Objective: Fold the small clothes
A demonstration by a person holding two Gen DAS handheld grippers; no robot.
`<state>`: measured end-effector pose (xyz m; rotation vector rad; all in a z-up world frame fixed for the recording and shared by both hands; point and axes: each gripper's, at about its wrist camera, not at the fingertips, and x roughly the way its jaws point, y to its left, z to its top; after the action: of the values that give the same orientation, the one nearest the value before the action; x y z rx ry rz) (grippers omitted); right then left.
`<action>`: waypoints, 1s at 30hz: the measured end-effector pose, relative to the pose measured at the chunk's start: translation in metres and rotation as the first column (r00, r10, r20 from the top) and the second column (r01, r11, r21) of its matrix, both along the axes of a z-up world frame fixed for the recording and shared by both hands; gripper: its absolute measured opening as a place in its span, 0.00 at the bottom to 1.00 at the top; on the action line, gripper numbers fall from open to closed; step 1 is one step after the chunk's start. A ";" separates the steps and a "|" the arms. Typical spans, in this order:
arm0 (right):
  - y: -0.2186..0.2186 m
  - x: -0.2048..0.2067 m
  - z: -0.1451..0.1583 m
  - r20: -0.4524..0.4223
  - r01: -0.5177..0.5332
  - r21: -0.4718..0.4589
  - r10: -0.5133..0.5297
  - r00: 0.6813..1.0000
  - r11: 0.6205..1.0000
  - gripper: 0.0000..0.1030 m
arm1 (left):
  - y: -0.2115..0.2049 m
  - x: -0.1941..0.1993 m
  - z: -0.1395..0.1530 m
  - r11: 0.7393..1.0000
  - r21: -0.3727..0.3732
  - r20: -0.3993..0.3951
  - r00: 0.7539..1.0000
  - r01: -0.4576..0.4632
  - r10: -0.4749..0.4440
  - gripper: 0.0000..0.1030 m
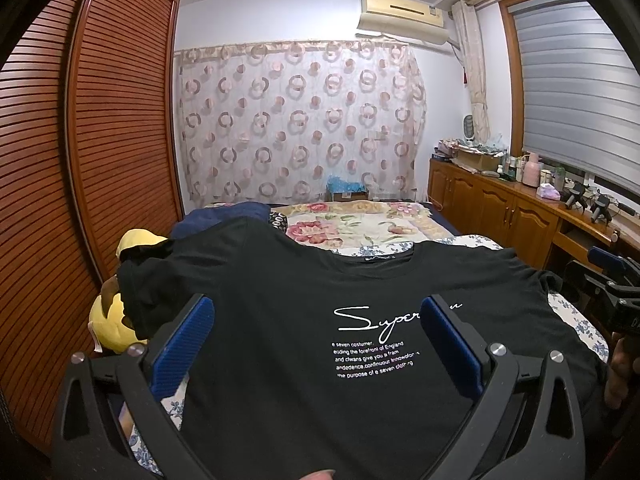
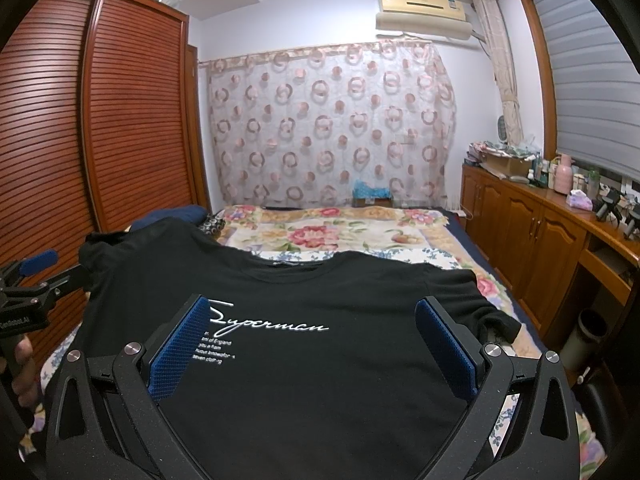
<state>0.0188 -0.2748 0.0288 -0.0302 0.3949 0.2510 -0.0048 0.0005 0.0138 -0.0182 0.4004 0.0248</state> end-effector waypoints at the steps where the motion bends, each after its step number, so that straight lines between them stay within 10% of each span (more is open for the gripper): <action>1: 0.000 0.000 0.000 0.000 0.001 -0.001 -0.001 1.000 1.000 1.00 | 0.000 0.000 0.000 1.000 0.000 0.000 1.000 0.000 0.000 1.00; 30: -0.002 0.000 0.000 -0.001 -0.001 0.003 0.001 1.000 1.000 1.00 | 0.000 -0.003 0.003 1.000 -0.002 0.007 1.000 -0.002 0.002 1.00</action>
<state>0.0183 -0.2767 0.0289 -0.0269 0.3952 0.2524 -0.0077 0.0002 0.0168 -0.0203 0.3930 0.0259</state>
